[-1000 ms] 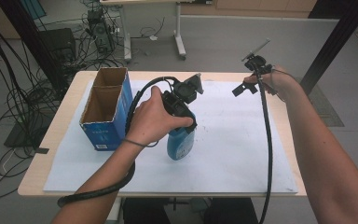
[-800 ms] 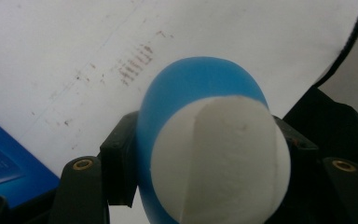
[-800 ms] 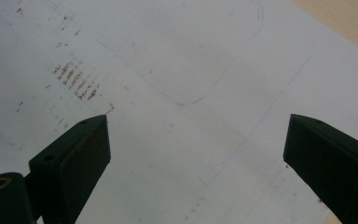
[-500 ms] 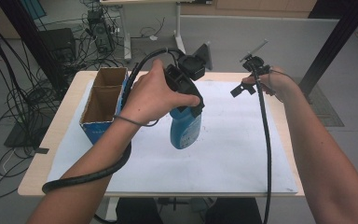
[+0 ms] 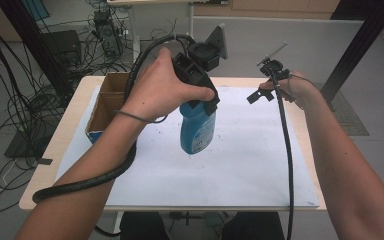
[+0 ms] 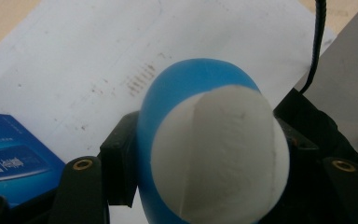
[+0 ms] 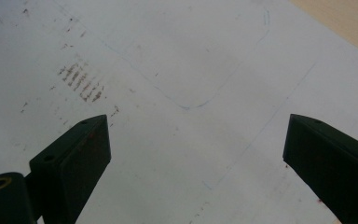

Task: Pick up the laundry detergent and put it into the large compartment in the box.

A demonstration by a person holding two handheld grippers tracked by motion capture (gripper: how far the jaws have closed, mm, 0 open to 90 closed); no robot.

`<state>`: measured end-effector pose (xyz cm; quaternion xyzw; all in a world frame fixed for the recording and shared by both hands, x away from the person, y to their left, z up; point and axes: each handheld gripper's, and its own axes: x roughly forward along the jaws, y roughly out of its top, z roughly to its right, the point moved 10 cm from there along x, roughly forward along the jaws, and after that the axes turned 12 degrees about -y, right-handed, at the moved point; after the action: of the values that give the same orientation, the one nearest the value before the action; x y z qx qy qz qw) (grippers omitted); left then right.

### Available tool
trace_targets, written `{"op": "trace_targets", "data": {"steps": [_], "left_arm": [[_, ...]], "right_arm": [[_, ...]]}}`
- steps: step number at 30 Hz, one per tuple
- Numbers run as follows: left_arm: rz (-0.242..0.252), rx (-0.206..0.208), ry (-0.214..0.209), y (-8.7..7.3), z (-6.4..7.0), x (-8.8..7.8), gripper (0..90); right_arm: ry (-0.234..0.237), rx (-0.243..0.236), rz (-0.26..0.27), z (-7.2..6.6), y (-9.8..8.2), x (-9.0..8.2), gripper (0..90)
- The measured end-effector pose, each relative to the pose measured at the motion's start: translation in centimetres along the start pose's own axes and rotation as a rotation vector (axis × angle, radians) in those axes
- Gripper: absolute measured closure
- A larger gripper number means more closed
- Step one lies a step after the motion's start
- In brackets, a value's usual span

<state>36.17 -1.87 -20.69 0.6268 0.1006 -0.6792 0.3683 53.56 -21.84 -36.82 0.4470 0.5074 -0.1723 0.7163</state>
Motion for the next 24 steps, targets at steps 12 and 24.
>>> {"op": "trace_targets", "data": {"steps": [12, 24], "left_arm": [[0.033, -0.082, 0.029, 0.9, -2.2, -1.9, 37.7], [0.08, -0.203, 0.071, 0.6, -6.2, -4.3, 37.8]], "right_arm": [[-0.001, 0.004, 0.005, 0.3, 0.0, -0.1, 7.1], [0.006, 0.018, 0.005, 0.4, -0.1, 0.0, 7.1]]}}
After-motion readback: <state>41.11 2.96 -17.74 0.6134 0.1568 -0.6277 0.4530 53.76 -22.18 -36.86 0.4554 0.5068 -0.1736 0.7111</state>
